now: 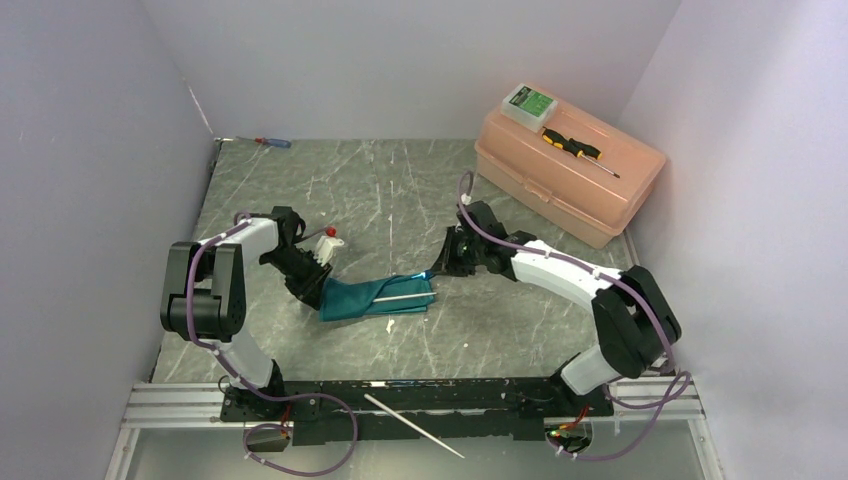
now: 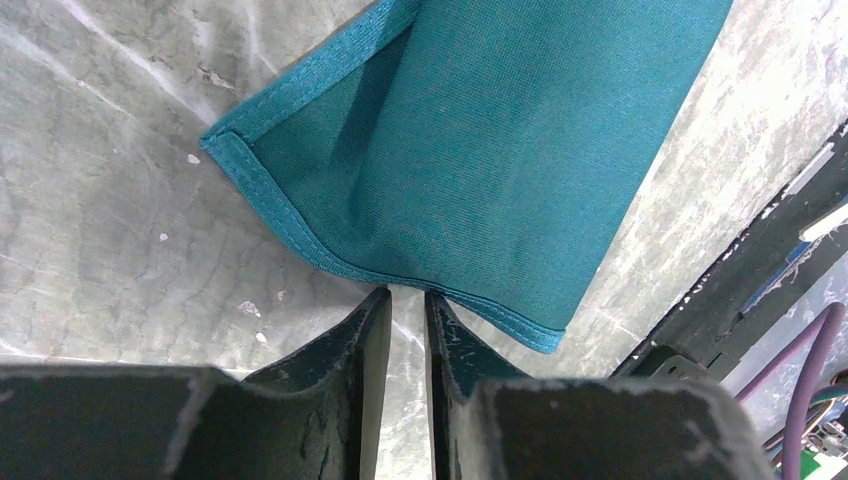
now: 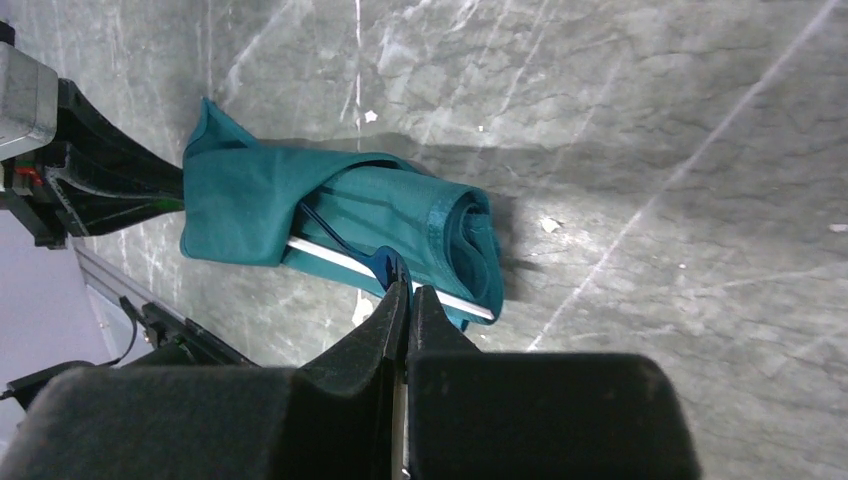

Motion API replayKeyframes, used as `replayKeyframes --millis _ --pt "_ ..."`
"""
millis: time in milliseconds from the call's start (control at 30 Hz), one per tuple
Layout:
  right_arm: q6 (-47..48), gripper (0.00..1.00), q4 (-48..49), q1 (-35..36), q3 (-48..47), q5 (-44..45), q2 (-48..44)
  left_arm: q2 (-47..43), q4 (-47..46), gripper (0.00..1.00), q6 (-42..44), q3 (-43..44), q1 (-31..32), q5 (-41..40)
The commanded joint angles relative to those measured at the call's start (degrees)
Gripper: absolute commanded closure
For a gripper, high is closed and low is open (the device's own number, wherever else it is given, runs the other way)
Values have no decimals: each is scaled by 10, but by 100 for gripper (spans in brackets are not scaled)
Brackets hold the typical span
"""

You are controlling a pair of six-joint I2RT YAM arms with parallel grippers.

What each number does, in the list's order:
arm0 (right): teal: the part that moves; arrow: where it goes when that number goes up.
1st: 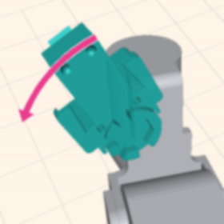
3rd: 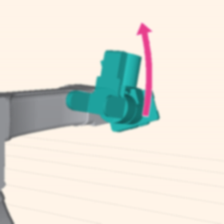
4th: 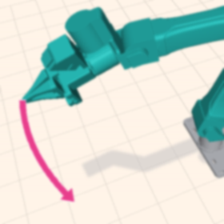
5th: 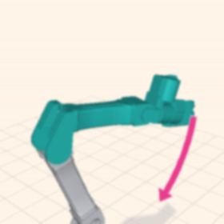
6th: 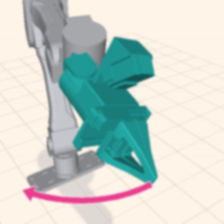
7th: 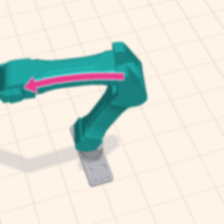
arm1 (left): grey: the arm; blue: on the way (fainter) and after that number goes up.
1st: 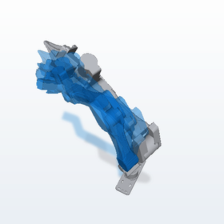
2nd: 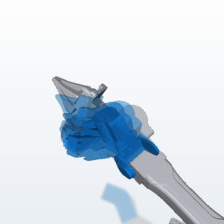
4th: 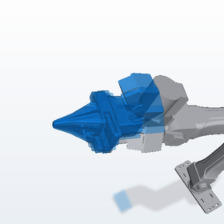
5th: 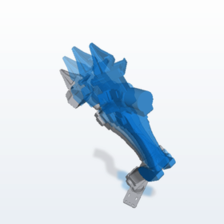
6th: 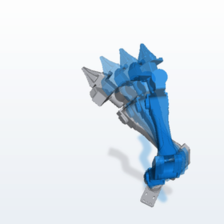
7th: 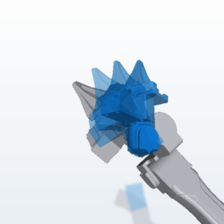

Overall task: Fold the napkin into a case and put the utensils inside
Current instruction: Insert the fork into the folded napkin.

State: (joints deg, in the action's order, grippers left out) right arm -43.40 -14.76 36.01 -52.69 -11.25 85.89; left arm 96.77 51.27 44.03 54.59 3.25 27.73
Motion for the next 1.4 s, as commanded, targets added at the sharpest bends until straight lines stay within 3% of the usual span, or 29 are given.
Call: replayKeyframes --millis 0,1367 --pt "-27 100 54 19 4 -13 20 -2 -7 75 20 -16 4 -16" --pt "-44 100 239 55 42 -90 125 10 6 78 18 3 5 -21"
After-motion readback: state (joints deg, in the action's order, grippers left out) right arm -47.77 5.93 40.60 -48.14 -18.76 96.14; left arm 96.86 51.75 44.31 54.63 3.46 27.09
